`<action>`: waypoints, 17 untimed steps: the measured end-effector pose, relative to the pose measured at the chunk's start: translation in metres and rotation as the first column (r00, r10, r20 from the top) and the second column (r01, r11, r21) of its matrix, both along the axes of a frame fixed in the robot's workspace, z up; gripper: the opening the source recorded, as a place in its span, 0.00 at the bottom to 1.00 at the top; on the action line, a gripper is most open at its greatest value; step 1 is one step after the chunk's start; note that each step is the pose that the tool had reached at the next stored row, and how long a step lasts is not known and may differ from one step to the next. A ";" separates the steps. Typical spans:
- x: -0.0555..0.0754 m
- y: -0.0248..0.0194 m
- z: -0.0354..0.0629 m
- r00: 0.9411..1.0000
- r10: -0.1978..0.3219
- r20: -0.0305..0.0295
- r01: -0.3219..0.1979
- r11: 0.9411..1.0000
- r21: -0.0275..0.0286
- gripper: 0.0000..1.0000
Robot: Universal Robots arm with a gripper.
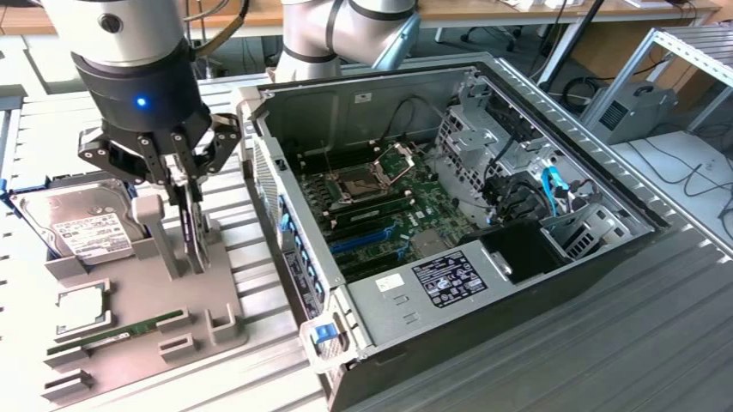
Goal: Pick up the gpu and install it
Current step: 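Pick up the gpu and move the gpu toward the slot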
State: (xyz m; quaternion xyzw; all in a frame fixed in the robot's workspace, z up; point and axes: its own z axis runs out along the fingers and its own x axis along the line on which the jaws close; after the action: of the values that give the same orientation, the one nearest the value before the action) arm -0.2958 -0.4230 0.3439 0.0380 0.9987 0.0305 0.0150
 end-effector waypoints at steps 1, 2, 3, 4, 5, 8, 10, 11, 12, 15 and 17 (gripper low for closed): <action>0.000 0.0001 0.0014 1.000 0.000 0.000 0.000 1.000 0.001 0.27; 0.000 0.0003 0.0039 1.000 0.000 0.000 0.000 1.000 0.002 0.27; 0.000 0.0004 0.0053 1.000 0.000 0.000 0.000 1.000 0.003 0.27; 0.000 0.0005 0.0070 1.000 0.000 0.000 0.000 1.000 0.004 0.27; 0.000 0.0006 0.0088 1.000 0.000 0.000 0.000 1.000 0.005 0.27; 0.000 0.0010 0.0148 1.000 0.000 0.000 0.000 1.000 0.008 0.27; 0.000 0.0012 0.0187 1.000 0.000 0.000 0.000 1.000 0.010 0.27; 0.000 0.0014 0.0204 1.000 0.000 0.000 0.000 1.000 0.011 0.27; 0.000 0.0016 0.0235 1.000 0.000 0.000 0.000 1.000 0.013 0.27; 0.000 0.0023 0.0292 1.000 0.000 0.000 0.000 1.000 0.016 0.27; 0.000 0.0036 0.0387 1.000 0.000 0.000 0.000 1.000 0.020 0.27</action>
State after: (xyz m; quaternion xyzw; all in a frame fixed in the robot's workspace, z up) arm -0.2958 -0.4195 0.3826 0.0381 0.9983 0.0404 0.0146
